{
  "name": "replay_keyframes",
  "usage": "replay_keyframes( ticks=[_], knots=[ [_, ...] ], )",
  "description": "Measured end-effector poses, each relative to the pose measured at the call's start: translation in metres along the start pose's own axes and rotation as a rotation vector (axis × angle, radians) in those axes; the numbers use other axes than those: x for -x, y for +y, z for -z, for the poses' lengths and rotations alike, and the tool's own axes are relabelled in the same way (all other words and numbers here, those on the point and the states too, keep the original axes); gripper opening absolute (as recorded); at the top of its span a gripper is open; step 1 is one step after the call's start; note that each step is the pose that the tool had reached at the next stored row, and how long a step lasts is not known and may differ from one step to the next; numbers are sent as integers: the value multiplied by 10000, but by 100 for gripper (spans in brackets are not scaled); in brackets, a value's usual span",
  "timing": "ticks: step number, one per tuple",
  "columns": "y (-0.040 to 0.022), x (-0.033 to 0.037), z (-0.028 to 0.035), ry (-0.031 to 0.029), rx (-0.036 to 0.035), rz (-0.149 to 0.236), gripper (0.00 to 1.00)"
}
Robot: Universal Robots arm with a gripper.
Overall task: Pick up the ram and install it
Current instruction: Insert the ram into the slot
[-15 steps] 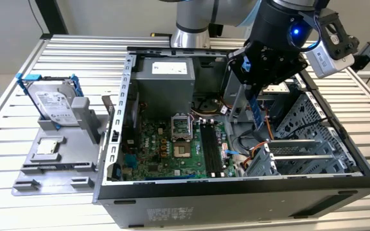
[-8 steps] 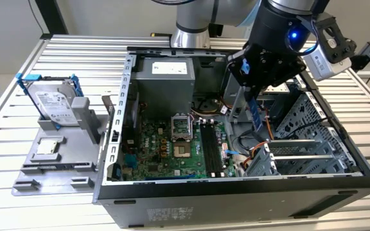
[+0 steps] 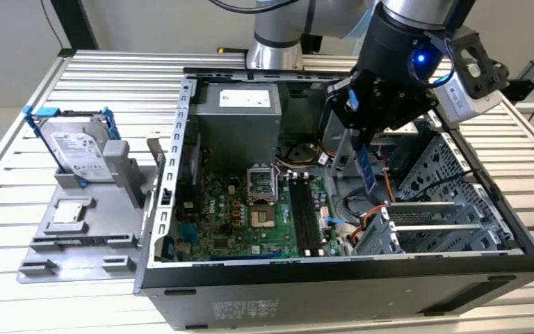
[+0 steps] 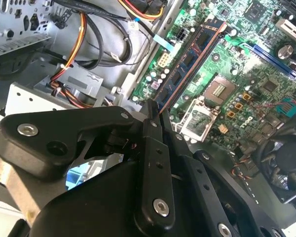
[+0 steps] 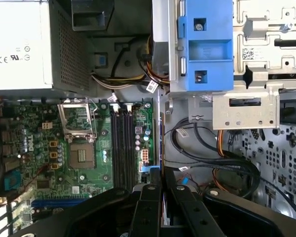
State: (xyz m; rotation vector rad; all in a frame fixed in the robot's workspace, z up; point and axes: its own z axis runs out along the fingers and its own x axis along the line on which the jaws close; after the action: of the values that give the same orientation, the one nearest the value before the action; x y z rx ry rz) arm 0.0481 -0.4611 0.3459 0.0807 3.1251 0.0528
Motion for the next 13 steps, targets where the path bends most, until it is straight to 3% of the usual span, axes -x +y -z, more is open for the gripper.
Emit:
replay_keyframes(
  ticks=[13],
  knots=[
    [-24, 1, -22, 5, -2, 0, 0]
  ],
)
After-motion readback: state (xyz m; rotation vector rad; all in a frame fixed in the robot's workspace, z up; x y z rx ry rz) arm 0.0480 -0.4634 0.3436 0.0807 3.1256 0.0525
